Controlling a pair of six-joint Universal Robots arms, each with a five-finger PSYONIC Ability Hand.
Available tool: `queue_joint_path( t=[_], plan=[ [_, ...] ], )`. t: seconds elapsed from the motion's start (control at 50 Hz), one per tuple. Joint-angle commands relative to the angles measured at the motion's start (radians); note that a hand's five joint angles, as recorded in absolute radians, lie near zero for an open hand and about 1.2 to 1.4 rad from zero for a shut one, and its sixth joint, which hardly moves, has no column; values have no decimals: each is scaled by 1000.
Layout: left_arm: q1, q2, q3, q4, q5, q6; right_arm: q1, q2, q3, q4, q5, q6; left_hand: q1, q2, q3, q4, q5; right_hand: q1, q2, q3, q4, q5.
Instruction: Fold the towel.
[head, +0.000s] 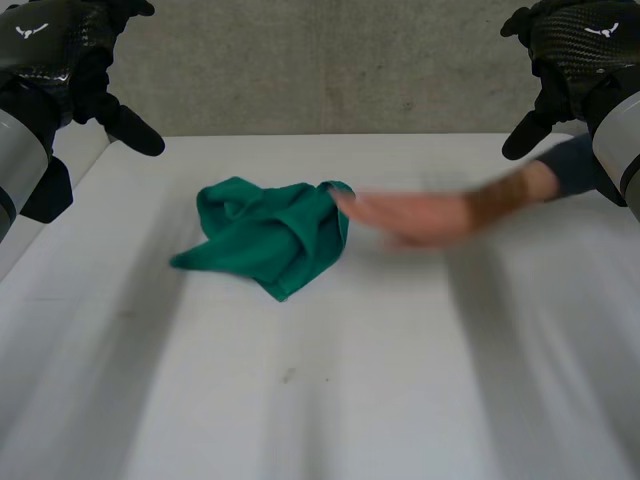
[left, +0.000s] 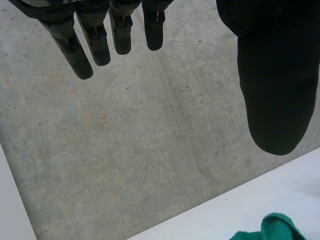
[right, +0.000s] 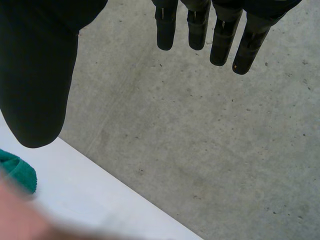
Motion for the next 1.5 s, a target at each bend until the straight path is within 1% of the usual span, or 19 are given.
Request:
queue_joint_path(
  t=[0.02, 0.24, 0.34, 0.48, 0.56, 0.62, 0.74, 0.76, 0.8, 0.82, 0.9, 1.04, 1.1, 1.12, 1.18, 1.2, 1.32, 1.42, 1.5],
  plan=[
    [0, -4, -11, 24, 0, 2, 1, -2, 7, 0, -25, 0, -39, -31, -38, -33, -42, -26, -40, -37, -56, -49],
    [-6, -22, -11, 27, 3, 8, 10, 5, 14, 5, -88, -9, -33, -25, -32, -27, -36, -26, -40, -37, -56, -49],
    [-6, -79, -8, 30, 5, 10, 28, 17, 25, 9, -128, -53, -13, -5, -11, -7, -15, -26, -40, -37, -56, -49],
    [-11, -221, 5, 45, 12, 10, 36, 47, 40, 1, -128, -161, 14, 22, 15, 20, 11, -26, -40, -37, -56, -49],
    [-38, -325, 30, 122, 20, 13, 50, 72, 34, 1, -119, -195, 25, 34, 27, 31, 23, -26, -40, -37, -56, -49],
    [-77, -425, 62, 200, 57, 40, 51, 83, 31, 0, -117, -199, 25, 34, 27, 31, 23, -26, -40, -37, -56, -49],
    [-115, -594, 119, 315, 150, 237, 51, 104, 31, 0, -116, -199, 25, 34, 27, 31, 23, -26, -40, -37, -56, -49],
    [-123, -638, 134, 351, 170, 313, 51, 106, 31, 1, -116, -199, 25, 34, 27, 31, 23, -26, -40, -37, -56, -49],
    [-129, -681, 151, 387, 182, 384, 51, 107, 31, 0, -116, -199, 28, 37, 30, 34, 26, -26, -40, -37, -56, -49],
    [-135, -729, 163, 419, 190, 451, 51, 109, 31, 0, -116, -199, 28, 37, 30, 34, 26, -26, -40, -37, -56, -49],
    [-140, -830, 208, 473, 193, 577, 50, 110, 31, 0, -116, -199, 61, 69, 62, 67, 58, -26, -40, -37, -56, -49],
    [-140, -959, 311, 488, 204, 633, 48, 146, 25, 0, -116, -199, 198, 207, 200, 204, 196, -26, -40, -37, -56, -49],
    [-140, -1007, 363, 490, 219, 633, 48, 153, 24, 0, -116, -201, 354, 362, 355, 360, 351, -26, -40, -37, -56, -49],
    [-140, -1022, 384, 488, 224, 633, 48, 159, 24, 0, -116, -201, 523, 531, 524, 529, 520, -26, -40, -37, -56, -49],
    [-140, -1039, 412, 490, 228, 631, 44, 169, 22, 0, -116, -201, 890, 898, 892, 896, 888, -26, -40, -37, -56, -49],
    [-140, -1045, 424, 490, 227, 628, 42, 173, 22, 0, -116, -201, 1179, 1187, 1180, 1185, 1176, -26, -40, -37, -56, -49],
    [-166, -1005, 412, 525, 202, 627, 38, 173, 16, 0, -113, -199, 1182, 1190, 1183, 1188, 1179, -26, -40, -37, -56, -49],
    [-186, -840, 323, 596, 133, 619, 39, 178, 8, -3, -96, -190, 1182, 1190, 1183, 1188, 1179, -26, -40, -37, -56, -49],
    [-199, -647, 224, 606, 75, 561, 38, 199, -13, -2, -68, -170, 1182, 1190, 1183, 1188, 1179, -26, -40, -37, -56, -49]
  ],
)
